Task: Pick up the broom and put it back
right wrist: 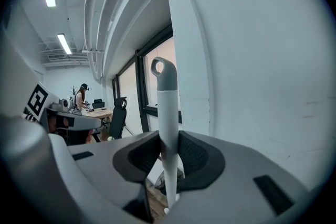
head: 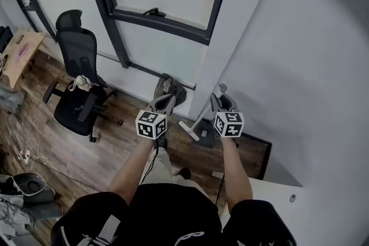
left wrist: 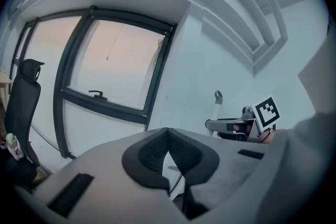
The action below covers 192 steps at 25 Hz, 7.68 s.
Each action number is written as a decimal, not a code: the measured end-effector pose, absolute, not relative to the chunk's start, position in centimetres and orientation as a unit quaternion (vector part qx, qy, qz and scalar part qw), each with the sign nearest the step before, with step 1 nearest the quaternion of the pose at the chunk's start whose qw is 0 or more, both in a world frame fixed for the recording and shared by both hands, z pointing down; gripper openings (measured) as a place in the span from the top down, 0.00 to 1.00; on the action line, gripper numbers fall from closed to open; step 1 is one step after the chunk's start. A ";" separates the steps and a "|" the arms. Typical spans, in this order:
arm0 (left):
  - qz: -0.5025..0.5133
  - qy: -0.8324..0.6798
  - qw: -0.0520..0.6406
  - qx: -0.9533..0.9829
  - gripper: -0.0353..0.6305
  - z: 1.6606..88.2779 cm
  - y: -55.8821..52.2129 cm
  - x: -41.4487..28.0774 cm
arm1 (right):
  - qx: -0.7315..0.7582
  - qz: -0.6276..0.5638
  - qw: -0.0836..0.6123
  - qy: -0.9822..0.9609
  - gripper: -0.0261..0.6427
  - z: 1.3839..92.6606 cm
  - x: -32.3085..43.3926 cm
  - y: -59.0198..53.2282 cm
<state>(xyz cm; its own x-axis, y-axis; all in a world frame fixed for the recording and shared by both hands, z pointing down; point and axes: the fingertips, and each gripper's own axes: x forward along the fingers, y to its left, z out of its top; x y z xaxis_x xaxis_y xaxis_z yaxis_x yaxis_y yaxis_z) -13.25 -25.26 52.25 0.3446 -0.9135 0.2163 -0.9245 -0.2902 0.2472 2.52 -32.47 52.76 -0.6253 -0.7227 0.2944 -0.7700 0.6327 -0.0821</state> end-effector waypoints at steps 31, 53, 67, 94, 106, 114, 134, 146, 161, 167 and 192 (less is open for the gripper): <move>-0.001 -0.524 0.134 0.841 0.92 46.2 -25.1 -8.6 | 0.429 0.086 0.063 -0.897 0.79 44.6 9.2 -29.7; 0.016 -0.450 0.133 0.883 0.92 47.1 -26.3 0.4 | 0.498 0.103 0.072 -0.858 0.78 46.6 20.4 -26.5; 0.031 -0.411 0.144 0.900 0.92 48.7 -26.4 4.7 | 0.533 0.122 0.082 -0.833 0.78 48.6 24.7 -24.8; 0.062 -0.436 0.180 0.879 0.92 55.8 -25.5 -0.4 | 0.479 0.191 0.159 -0.842 0.78 61.6 18.5 -23.0; 0.087 -0.448 0.195 0.868 0.92 60.1 -25.6 -3.5 | 0.442 0.213 0.205 -0.847 0.78 68.2 14.2 -24.1; 0.085 -0.456 0.206 0.862 0.92 62.4 -26.5 -5.6 | 0.417 0.227 0.230 -0.849 0.78 72.2 11.0 -25.8; 0.099 -0.440 0.218 0.866 0.92 65.7 -33.3 -7.5 | 0.420 0.263 0.248 -0.833 0.78 78.0 6.6 -34.3; 0.115 -0.411 0.222 0.877 0.92 67.0 -38.5 -7.2 | 0.461 0.291 0.230 -0.806 0.78 78.9 7.1 -41.5; 0.125 -0.390 0.207 0.888 0.92 66.0 -41.0 -5.7 | 0.496 0.334 0.237 -0.766 0.78 78.8 7.9 -45.7; 0.124 -0.392 0.203 0.889 0.92 65.4 -40.5 -5.6 | 0.512 0.337 0.237 -0.754 0.75 78.0 8.7 -46.0; 0.098 -0.421 0.190 0.881 0.92 61.1 -34.3 -6.2 | 0.519 0.289 0.207 -0.777 0.73 70.2 11.0 -38.5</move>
<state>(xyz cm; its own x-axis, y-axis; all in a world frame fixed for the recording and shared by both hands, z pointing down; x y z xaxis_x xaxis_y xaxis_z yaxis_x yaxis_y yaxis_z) -6.23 -34.29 61.13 0.6258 -0.7054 0.3329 -0.7799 -0.5730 0.2519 11.01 -38.54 70.25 -0.3754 -0.6877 0.6214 -0.9266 0.2938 -0.2346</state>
